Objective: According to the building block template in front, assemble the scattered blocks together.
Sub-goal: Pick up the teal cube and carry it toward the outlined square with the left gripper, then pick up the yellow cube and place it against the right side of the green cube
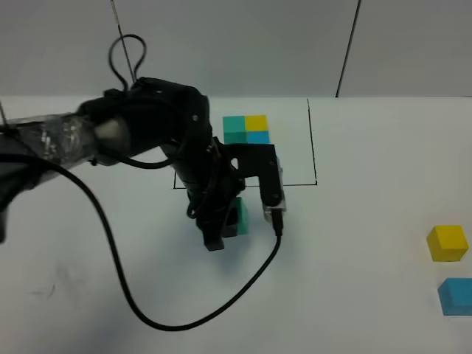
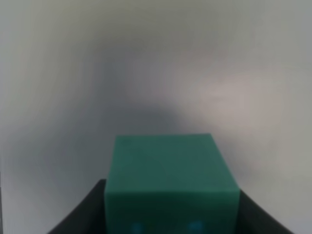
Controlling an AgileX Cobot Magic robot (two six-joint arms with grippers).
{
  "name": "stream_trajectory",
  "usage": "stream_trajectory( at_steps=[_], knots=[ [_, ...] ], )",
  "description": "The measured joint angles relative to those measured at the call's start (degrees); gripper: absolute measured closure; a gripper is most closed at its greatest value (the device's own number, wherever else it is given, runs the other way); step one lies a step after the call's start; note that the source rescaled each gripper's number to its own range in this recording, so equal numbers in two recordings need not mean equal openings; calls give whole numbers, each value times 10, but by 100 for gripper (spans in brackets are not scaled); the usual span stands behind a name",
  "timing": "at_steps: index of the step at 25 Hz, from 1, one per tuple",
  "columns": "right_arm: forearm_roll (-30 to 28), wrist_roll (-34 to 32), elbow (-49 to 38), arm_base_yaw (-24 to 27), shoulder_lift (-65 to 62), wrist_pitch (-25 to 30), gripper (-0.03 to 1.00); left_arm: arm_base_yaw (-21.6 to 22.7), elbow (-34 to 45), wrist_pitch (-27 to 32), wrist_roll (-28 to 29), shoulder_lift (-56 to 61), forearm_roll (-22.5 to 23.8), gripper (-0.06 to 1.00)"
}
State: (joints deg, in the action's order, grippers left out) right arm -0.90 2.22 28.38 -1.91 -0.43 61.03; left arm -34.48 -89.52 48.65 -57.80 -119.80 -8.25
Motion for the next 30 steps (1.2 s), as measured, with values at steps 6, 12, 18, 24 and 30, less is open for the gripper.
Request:
stream_trajectory(
  at_steps=[6,12,18,24,30],
  knots=[
    [0,0,0,0,0,0,25,-15,-95,79,-1,-95,8,94],
    [0,0,0,0,0,0,25,-15,-113,119,-9,-131,20,94],
    [0,0,0,0,0,0,25,-16,-113,122,16,-132,44,94],
    [0,0,0,0,0,0,25,-16,-113,124,83,-132,54,77],
    [0,0,0,0,0,0,25,-16,-113,122,102,-84,55,0]
  ],
)
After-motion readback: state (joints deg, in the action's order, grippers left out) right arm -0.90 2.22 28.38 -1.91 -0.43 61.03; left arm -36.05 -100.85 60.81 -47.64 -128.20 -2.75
